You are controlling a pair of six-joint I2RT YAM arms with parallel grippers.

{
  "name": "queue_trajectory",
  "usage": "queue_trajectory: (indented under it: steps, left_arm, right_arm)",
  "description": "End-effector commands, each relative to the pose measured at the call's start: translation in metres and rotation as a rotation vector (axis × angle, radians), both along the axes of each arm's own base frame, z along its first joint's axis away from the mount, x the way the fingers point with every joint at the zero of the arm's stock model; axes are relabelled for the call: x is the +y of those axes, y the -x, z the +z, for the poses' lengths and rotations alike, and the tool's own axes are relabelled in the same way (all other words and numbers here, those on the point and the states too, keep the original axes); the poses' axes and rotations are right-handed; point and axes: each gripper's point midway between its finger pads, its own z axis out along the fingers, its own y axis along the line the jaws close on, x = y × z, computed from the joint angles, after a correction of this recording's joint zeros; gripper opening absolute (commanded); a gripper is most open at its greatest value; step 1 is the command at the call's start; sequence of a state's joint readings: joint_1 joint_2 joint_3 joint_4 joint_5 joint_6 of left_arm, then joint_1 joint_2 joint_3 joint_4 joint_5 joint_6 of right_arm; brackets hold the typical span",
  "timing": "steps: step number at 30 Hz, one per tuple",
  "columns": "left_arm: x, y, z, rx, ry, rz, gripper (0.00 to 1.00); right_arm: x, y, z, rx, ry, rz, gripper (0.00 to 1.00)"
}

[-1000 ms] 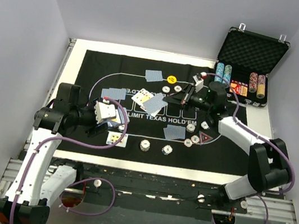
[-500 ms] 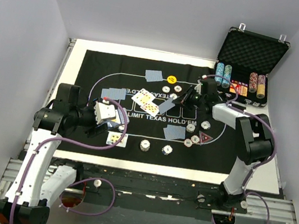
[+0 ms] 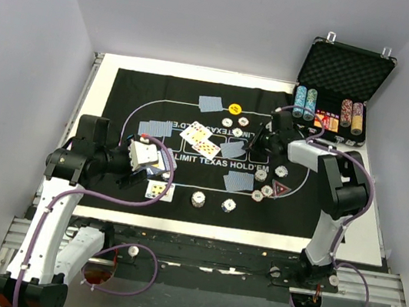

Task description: Distribute texas hold em gaming equipment

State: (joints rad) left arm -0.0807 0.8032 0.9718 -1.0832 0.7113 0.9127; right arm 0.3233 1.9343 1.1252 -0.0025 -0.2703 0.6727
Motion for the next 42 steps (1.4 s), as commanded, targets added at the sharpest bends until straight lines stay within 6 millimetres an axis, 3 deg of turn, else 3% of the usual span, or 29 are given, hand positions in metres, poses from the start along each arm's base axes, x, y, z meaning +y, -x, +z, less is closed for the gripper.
queue_trajectory:
  steps: [1,2,7,13,17,19,21,25,29,35,42]
  left_arm:
    - [-0.005,0.0,0.01,-0.033,0.021,-0.026,0.49]
    - [-0.005,0.001,0.01,-0.031,0.021,-0.026,0.49]
    - [-0.005,0.001,0.009,-0.027,0.022,-0.025,0.49]
    - [-0.005,0.0,0.009,-0.029,0.022,-0.024,0.49]
    - [-0.005,0.0,0.009,-0.027,0.024,-0.024,0.49]
    - [-0.005,0.0,0.009,-0.027,0.023,-0.023,0.49]
    - [-0.004,-0.001,0.009,-0.029,0.021,-0.021,0.49]
    - [-0.006,0.0,0.009,-0.024,0.026,-0.028,0.49]
    - [-0.006,-0.002,0.008,-0.022,0.026,-0.026,0.49]
    - [-0.007,-0.002,0.01,-0.016,0.036,-0.025,0.49]
    - [-0.005,-0.001,0.009,-0.021,0.025,-0.022,0.49]
  right_arm:
    - [-0.011,0.003,-0.02,0.035,0.094,-0.014,0.08]
    - [-0.012,0.003,-0.021,0.037,0.106,-0.016,0.11]
    - [-0.018,0.005,-0.021,0.043,0.165,-0.015,0.46]
    - [-0.03,0.008,-0.004,0.021,0.237,-0.033,0.61]
    - [-0.036,0.009,0.029,-0.055,0.297,-0.06,0.7]
    - [-0.028,0.011,0.061,-0.121,0.259,-0.054,0.73]
    - [-0.007,0.018,0.099,-0.189,0.141,-0.01,0.76]
    - [0.058,0.052,0.166,-0.254,-0.113,0.177,0.86]
    - [0.122,0.1,0.203,-0.26,-0.251,0.377,0.93]
    - [0.182,0.157,0.214,-0.222,-0.363,0.562,1.0]
    - [0.209,0.182,0.207,-0.184,-0.386,0.646,1.0]
